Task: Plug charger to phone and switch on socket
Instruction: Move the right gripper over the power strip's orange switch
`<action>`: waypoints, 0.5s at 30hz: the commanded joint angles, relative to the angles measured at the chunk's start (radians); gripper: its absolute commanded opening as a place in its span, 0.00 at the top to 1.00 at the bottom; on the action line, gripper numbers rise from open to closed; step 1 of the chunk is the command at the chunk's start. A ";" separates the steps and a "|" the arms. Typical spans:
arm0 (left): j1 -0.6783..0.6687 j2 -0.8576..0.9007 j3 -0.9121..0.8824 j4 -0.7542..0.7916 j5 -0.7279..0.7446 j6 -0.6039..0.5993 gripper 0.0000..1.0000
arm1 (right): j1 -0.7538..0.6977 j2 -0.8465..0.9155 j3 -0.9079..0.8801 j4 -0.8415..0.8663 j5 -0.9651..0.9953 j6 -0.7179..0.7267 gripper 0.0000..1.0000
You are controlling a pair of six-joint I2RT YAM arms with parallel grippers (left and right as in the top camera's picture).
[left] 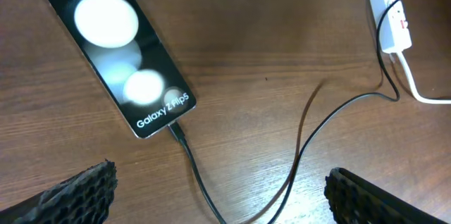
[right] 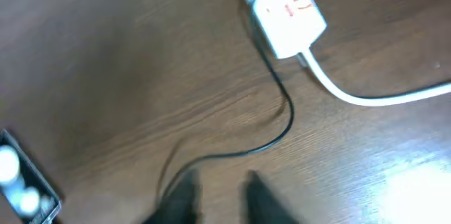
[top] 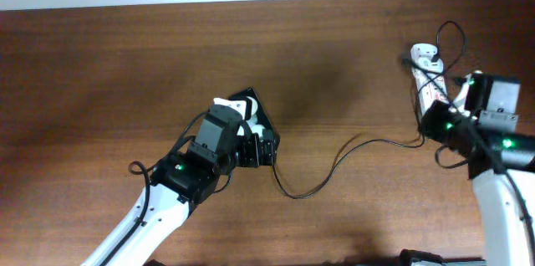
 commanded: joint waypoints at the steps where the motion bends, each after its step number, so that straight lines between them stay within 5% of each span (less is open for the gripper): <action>1: -0.002 -0.014 -0.001 0.002 -0.011 0.016 0.01 | -0.092 0.093 0.116 0.024 0.002 0.032 0.96; 9: -0.002 -0.014 -0.001 0.002 -0.011 0.016 0.01 | -0.262 0.708 0.520 0.031 -0.128 0.063 0.96; 15: -0.002 -0.014 -0.001 0.002 -0.011 0.016 0.01 | -0.265 0.888 0.547 0.225 -0.128 0.063 0.96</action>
